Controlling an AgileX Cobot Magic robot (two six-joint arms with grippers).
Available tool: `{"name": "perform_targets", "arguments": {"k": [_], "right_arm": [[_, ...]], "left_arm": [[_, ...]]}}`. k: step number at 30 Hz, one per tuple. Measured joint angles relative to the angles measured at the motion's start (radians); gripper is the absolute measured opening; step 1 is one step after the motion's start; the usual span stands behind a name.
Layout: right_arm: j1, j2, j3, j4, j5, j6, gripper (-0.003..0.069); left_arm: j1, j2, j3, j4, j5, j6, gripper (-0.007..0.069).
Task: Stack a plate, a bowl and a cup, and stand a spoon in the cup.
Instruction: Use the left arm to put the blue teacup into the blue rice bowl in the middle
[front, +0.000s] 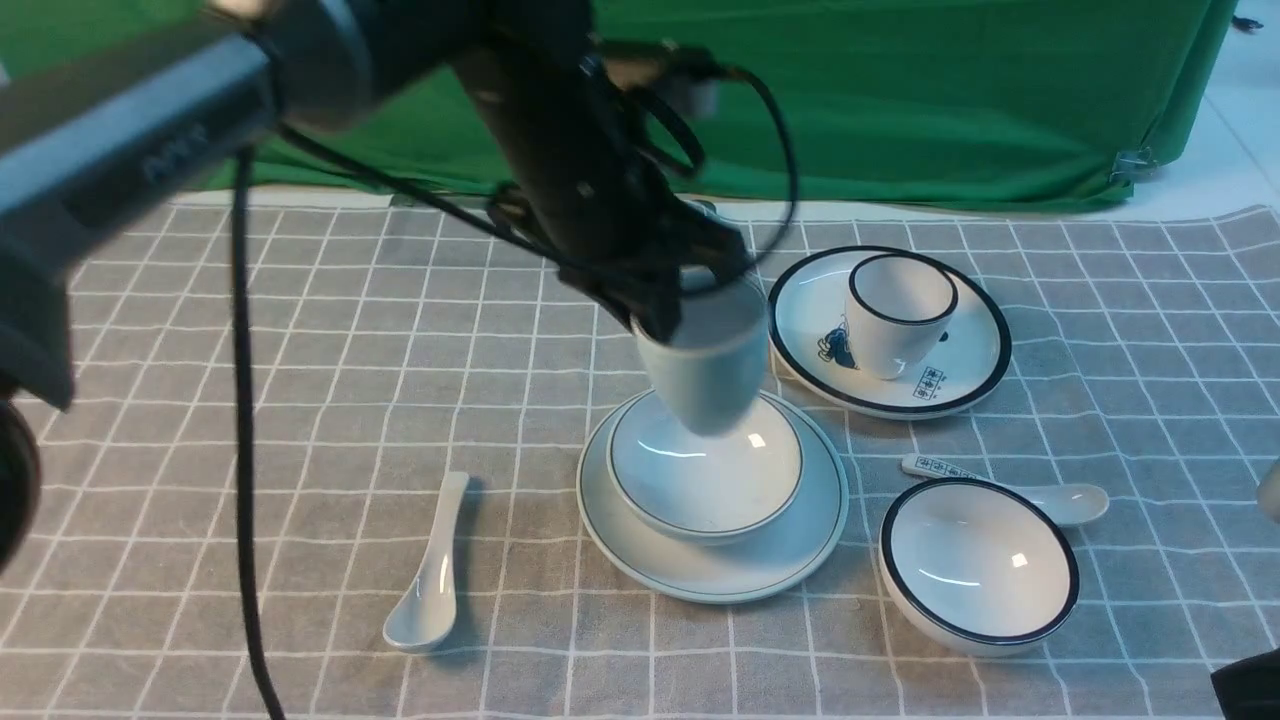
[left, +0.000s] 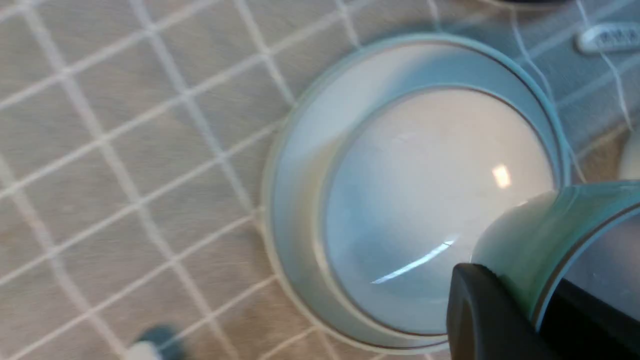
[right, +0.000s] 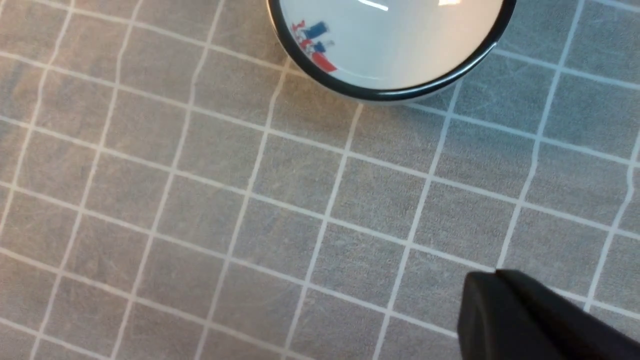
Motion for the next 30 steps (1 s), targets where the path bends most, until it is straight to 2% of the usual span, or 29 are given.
{"name": "perform_targets", "arguments": {"k": [13, 25, 30], "right_arm": [[0.0, 0.0, 0.0, 0.0, -0.001, -0.02, 0.0041], [0.0, 0.0, 0.0, 0.0, -0.001, -0.027, 0.0055], [0.0, 0.0, 0.0, 0.0, -0.001, -0.027, 0.0062]], "left_arm": [[-0.012, 0.108, 0.059, 0.055, -0.189, -0.049, 0.0043], [-0.012, 0.137, 0.059, 0.071, -0.19, -0.049, 0.0043], [-0.009, 0.138, 0.059, 0.071, -0.187, -0.049, 0.0085]]}}
